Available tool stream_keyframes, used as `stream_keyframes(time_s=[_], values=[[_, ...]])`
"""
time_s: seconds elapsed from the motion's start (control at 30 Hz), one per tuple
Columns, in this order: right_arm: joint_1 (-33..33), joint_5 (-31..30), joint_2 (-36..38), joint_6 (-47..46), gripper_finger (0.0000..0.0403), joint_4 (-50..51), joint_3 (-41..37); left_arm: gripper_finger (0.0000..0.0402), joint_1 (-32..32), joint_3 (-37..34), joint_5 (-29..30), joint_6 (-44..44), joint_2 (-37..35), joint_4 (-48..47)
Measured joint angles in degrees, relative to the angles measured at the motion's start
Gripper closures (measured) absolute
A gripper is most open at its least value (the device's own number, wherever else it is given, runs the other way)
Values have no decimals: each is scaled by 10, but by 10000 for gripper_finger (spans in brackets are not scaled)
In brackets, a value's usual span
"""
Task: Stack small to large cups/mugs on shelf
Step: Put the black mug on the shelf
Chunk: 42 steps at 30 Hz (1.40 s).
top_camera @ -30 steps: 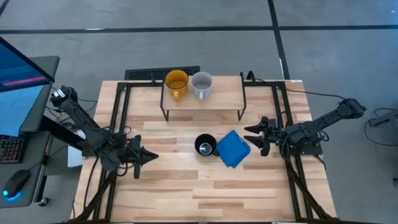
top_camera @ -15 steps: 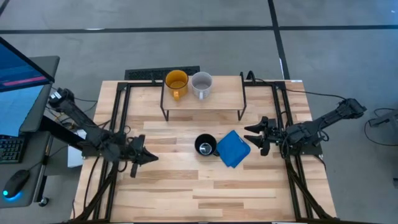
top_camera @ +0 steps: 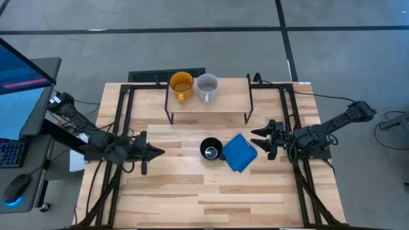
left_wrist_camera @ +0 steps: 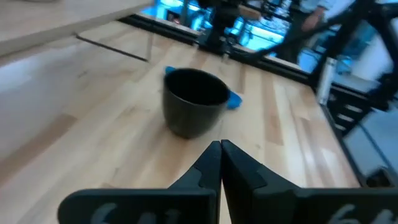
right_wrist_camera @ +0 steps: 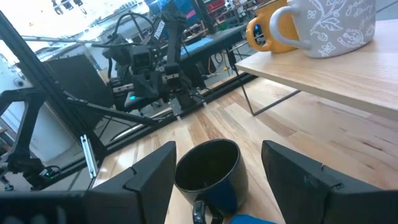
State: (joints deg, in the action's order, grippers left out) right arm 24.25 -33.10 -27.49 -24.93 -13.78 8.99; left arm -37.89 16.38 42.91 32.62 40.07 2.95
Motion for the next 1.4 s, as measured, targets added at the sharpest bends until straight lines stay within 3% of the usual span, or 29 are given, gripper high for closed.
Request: stream_keyframes(time_s=[0.23, 0.37, 0.5, 0.67, 0.9, 1.07, 1.17, 1.27, 1.4], values=[[-10, -3, 0, 1, 143, 0, 0, 401, 72, 0, -200, 3, 0, 17], [-32, -4, 0, 1, 143, 0, 0, 401, 145, 0, -311, -56, 0, 47], [-53, -4, 0, 1, 143, 0, 0, 401, 198, 0, -375, -102, 0, 53], [-65, -3, 0, 1, 143, 0, 0, 401, 223, -33, -377, -101, -23, 68], [-59, 0, 0, 0, 143, 0, 0, 401, 224, -148, -374, -85, -157, 178], [-59, 3, 0, -1, 143, 0, 0, 401, 224, -157, -360, -111, -234, 99], [-59, 37, 0, -3, 143, 0, 0, 401, 224, -156, -339, -123, -259, 55], [-59, 75, 0, -36, 143, 0, 0, 401, 224, -156, -325, -125, -271, 57], [-59, 76, -3, -55, 143, 0, 0, 401, 224, -156, -325, -130, -278, 56]])
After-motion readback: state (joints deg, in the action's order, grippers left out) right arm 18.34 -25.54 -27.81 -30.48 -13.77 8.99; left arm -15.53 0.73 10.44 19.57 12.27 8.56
